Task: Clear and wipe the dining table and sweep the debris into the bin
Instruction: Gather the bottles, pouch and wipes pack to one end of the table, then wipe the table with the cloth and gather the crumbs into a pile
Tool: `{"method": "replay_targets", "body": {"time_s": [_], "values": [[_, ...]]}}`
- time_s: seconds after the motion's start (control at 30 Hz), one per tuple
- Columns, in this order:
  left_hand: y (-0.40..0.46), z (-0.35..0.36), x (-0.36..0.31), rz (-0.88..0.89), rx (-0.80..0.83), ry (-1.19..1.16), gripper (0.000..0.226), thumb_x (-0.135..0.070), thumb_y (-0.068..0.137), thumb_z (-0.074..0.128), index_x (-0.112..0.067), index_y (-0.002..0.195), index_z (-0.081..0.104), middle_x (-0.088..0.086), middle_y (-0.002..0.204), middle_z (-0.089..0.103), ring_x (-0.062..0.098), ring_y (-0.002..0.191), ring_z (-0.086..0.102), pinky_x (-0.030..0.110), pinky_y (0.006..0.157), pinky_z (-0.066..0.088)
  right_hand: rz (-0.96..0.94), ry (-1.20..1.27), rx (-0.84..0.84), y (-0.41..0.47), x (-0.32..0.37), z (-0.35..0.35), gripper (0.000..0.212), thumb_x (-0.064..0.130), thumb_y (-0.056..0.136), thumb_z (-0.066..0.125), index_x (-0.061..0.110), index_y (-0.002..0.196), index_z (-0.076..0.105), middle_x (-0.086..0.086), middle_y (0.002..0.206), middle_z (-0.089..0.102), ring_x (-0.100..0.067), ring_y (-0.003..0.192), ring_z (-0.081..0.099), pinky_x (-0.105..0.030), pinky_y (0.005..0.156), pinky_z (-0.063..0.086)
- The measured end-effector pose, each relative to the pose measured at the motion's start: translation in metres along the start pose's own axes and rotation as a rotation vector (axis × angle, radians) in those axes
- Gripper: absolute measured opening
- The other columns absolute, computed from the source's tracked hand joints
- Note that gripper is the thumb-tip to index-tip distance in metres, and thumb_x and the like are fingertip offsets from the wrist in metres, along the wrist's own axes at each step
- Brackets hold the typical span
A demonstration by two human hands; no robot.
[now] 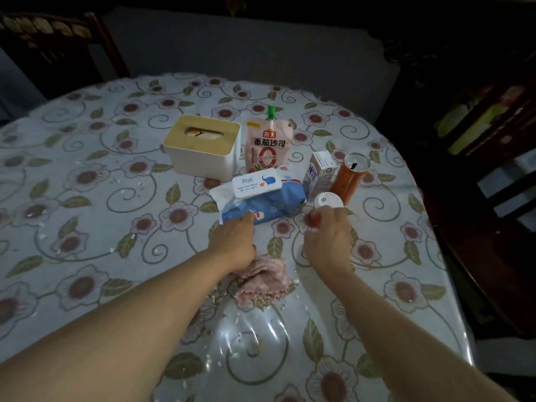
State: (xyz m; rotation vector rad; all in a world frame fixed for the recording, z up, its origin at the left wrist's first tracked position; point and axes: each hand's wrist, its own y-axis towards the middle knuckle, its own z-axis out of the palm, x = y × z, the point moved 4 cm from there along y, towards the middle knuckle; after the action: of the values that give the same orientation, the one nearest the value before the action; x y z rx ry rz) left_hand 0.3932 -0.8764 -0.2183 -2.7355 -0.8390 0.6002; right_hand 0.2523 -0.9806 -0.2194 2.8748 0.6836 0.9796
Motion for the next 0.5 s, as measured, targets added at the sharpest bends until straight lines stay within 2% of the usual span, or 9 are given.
{"method": "replay_targets", "body": {"time_s": [0.07,0.13,0.17,0.23,0.3,0.4,0.5], "values": [[-0.007,-0.001,0.004,0.0,-0.004,0.016,0.057,-0.01,0.082,0.053,-0.017,0.135,0.033,0.011,0.133,0.051,0.032,0.115,0.053,0.041,0.087,0.047,-0.23,0.073,0.285,-0.032,0.021,0.019,0.026,0.003,0.077,0.064,0.009,0.102,0.065,-0.011,0.114,0.056,-0.026,0.107,0.054,-0.025,0.086,0.042],[-0.015,-0.002,0.009,-0.003,-0.014,0.024,0.056,-0.009,0.082,0.054,-0.017,0.134,0.035,0.011,0.131,0.052,0.031,0.114,0.053,0.041,0.088,0.048,-0.4,0.055,0.512,-0.059,0.035,0.041,0.037,0.006,0.077,0.06,0.013,0.112,0.065,-0.01,0.119,0.056,-0.025,0.112,0.049,-0.027,0.092,0.041],[-0.02,-0.002,0.012,-0.006,-0.012,0.029,0.058,-0.009,0.081,0.055,-0.017,0.135,0.035,0.012,0.132,0.051,0.031,0.116,0.053,0.041,0.089,0.048,-0.433,0.017,0.564,-0.069,0.039,0.05,0.044,0.007,0.078,0.057,0.017,0.12,0.062,-0.009,0.123,0.053,-0.026,0.114,0.046,-0.032,0.095,0.04],[-0.03,-0.001,0.019,-0.01,0.004,0.031,0.061,-0.011,0.08,0.059,-0.017,0.136,0.034,0.011,0.134,0.048,0.03,0.118,0.051,0.041,0.091,0.047,-0.422,-0.115,0.563,-0.077,0.041,0.063,0.05,0.01,0.083,0.054,0.024,0.131,0.052,-0.006,0.13,0.047,-0.028,0.118,0.039,-0.038,0.095,0.04],[-0.041,0.002,0.026,-0.003,0.026,0.024,0.061,-0.01,0.08,0.059,-0.017,0.135,0.034,0.01,0.134,0.047,0.029,0.117,0.05,0.04,0.088,0.046,-0.369,-0.188,0.531,-0.08,0.041,0.068,0.046,0.012,0.086,0.055,0.022,0.131,0.051,-0.008,0.129,0.044,-0.027,0.119,0.037,-0.036,0.094,0.04],[-0.053,0.005,0.032,0.022,0.023,0.027,0.057,-0.005,0.079,0.054,-0.017,0.132,0.037,0.01,0.13,0.05,0.029,0.114,0.052,0.037,0.084,0.046,-0.279,-0.153,0.461,-0.081,0.046,0.057,0.026,0.007,0.084,0.059,0.008,0.108,0.065,-0.013,0.113,0.053,-0.027,0.106,0.052,-0.029,0.086,0.044],[-0.063,0.006,0.031,0.049,0.018,0.029,0.059,-0.005,0.08,0.055,-0.016,0.135,0.035,0.011,0.133,0.049,0.03,0.116,0.052,0.035,0.083,0.044,-0.132,0.036,0.235,-0.084,0.049,0.018,0.019,-0.001,0.08,0.054,0.004,0.087,0.071,-0.01,0.094,0.062,-0.02,0.082,0.058,-0.027,0.072,0.048]]}}
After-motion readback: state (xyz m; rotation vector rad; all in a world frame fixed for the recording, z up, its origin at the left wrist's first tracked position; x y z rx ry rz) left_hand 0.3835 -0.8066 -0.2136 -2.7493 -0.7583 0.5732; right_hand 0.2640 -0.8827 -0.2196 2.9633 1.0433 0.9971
